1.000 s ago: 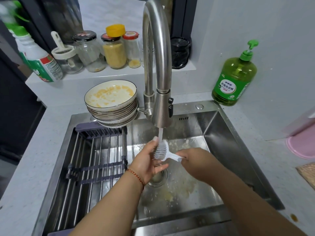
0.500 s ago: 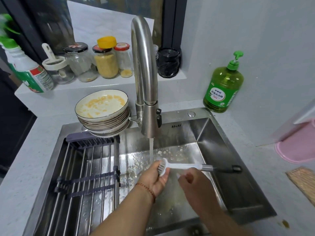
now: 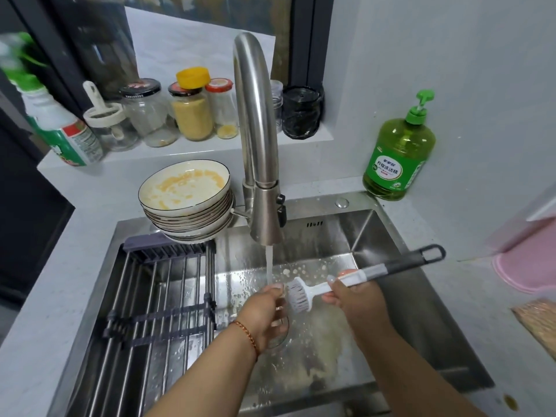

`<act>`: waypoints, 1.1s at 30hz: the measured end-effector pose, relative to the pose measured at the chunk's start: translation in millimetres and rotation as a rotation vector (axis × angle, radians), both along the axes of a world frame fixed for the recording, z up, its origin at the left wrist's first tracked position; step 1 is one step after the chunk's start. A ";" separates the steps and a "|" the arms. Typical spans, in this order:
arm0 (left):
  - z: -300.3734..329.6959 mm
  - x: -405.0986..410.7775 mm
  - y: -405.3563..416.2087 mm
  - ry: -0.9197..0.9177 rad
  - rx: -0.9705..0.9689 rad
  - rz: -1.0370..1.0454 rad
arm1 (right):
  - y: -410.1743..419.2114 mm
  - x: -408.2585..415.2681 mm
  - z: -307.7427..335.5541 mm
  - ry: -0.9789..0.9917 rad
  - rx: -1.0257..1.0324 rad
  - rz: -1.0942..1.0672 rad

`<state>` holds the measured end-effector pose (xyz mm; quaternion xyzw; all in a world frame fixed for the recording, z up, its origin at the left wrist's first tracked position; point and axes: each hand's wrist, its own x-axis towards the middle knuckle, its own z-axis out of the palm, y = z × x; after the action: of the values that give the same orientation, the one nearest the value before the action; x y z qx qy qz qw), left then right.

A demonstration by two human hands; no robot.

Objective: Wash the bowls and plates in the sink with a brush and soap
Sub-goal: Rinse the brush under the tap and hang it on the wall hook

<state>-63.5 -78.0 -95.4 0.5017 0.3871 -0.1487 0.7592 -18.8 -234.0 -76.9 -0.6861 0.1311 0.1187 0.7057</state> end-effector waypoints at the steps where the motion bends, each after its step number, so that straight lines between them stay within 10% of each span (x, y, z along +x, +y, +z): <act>1: 2.0 -2.8 -2.2 -0.033 0.034 -0.068 | -1.2 1.5 1.0 -0.049 -0.087 0.054; 7: 18.3 -6.8 -57.3 -0.213 0.097 -0.324 | -20.5 8.2 29.2 -0.267 -0.428 0.169; 12: -163.0 109.3 -72.8 -0.465 0.308 -0.186 | -44.5 33.7 83.1 -0.312 -0.523 0.041; 16: 96.1 85.2 -113.1 -0.579 0.542 -0.519 | -69.0 66.7 140.2 -0.435 -0.597 -0.017; 33: 394.2 182.4 -218.8 -1.259 1.158 -0.445 | -164.9 151.5 444.5 -1.056 -0.815 -0.365</act>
<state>118.9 -296.9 298.8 0.8599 -0.1947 0.2304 0.4118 132.7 -398.9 367.7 -0.8294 -0.0825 -0.4108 0.3695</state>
